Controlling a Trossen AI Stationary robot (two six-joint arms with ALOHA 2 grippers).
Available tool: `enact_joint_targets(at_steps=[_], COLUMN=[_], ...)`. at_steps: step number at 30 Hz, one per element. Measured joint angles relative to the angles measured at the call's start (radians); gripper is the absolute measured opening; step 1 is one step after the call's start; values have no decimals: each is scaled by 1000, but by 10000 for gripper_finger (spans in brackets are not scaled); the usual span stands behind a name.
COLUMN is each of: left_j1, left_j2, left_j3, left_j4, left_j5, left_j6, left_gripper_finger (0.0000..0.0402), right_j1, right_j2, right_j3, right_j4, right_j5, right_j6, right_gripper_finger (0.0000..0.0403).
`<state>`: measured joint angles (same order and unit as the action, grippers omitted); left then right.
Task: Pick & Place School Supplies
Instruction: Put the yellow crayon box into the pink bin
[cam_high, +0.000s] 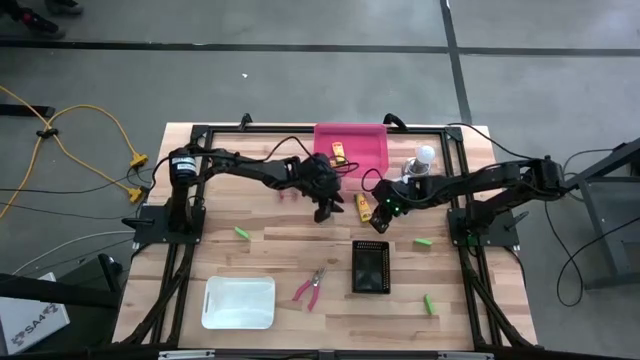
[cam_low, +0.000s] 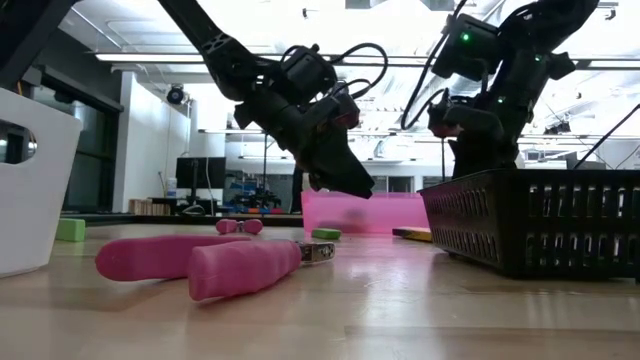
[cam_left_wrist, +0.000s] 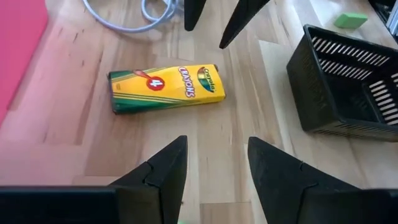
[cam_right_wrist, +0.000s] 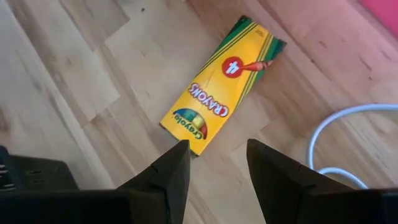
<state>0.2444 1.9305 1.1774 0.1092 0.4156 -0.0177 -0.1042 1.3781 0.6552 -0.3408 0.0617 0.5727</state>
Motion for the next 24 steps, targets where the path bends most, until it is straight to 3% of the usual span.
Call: enact_joint_targets(at_steps=[6, 10, 17, 24], left_j1=[10, 7, -27, -38], left_j2=[0, 0, 0, 0], left_j3=[0, 0, 0, 0], left_j4=[2, 1, -1, -1], left_j5=[11, 95, 132, 130], left_j6=[12, 12, -8, -18], left_gripper_finger=[165, 165, 165, 165], right_j1=[23, 55, 72, 72], right_j2=[0, 0, 4, 41], right_j3=[0, 0, 0, 0], right_j4=[43, 130, 198, 204], right_j5=[40, 40, -44, -101], right_j6=[103, 102, 96, 114], right_gripper_finger=[149, 149, 148, 98])
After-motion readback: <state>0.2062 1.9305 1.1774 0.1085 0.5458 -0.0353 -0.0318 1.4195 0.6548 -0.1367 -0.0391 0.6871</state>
